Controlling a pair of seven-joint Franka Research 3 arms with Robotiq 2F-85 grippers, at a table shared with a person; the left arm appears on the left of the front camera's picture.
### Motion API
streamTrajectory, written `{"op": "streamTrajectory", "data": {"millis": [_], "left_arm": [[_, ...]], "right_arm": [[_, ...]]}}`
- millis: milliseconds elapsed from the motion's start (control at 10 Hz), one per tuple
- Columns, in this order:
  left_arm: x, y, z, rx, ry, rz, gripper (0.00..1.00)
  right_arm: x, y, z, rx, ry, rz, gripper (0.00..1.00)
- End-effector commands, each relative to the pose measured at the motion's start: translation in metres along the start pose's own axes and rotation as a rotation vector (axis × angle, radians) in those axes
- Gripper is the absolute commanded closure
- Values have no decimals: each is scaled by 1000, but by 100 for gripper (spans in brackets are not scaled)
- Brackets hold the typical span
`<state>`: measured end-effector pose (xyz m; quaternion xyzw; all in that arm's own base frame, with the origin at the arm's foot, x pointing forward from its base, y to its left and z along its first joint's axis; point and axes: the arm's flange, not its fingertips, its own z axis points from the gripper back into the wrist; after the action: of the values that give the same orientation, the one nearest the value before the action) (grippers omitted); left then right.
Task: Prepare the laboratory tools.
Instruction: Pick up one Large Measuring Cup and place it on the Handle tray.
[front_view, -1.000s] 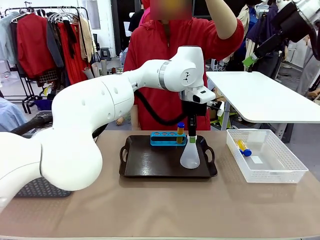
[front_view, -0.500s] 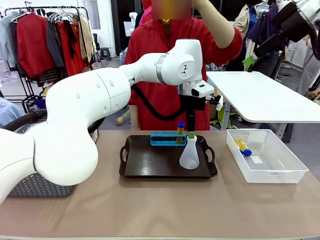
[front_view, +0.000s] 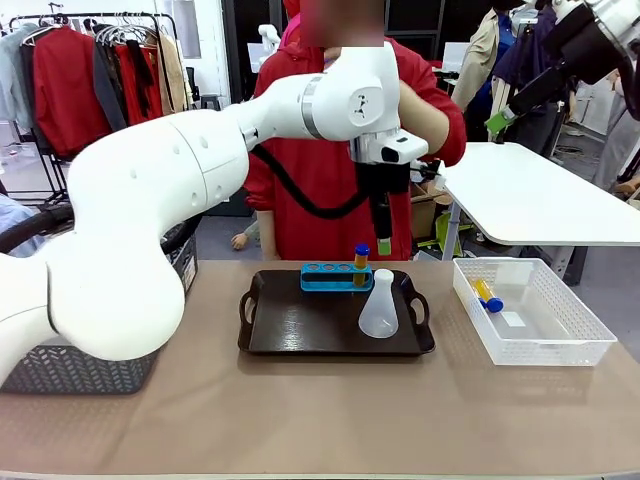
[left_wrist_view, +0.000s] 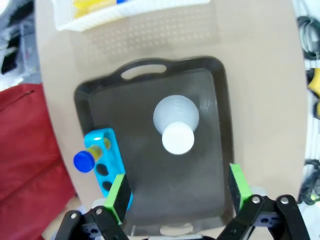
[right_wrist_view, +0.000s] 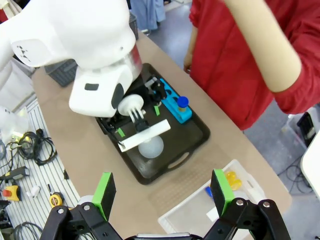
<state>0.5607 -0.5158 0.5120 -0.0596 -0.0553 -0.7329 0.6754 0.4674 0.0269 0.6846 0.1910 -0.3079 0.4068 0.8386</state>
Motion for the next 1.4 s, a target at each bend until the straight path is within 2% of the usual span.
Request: {"op": "streamTrajectory", "data": {"millis": [0,200,600,1100,1300], "left_arm": [[-22,-25,16,13,4,73,0],[-54,-44,37,64,21,136,0],[-111,-99,75,24,52,353,0],[-199,-167,101,7,181,652,0],[-234,-180,109,54,152,754,0]], "right_arm": [[0,1,1,5,-5,5,0],[0,1,1,5,-5,5,0],[0,1,1,5,-5,5,0],[0,1,1,5,-5,5,0],[0,1,1,5,-5,5,0]]}}
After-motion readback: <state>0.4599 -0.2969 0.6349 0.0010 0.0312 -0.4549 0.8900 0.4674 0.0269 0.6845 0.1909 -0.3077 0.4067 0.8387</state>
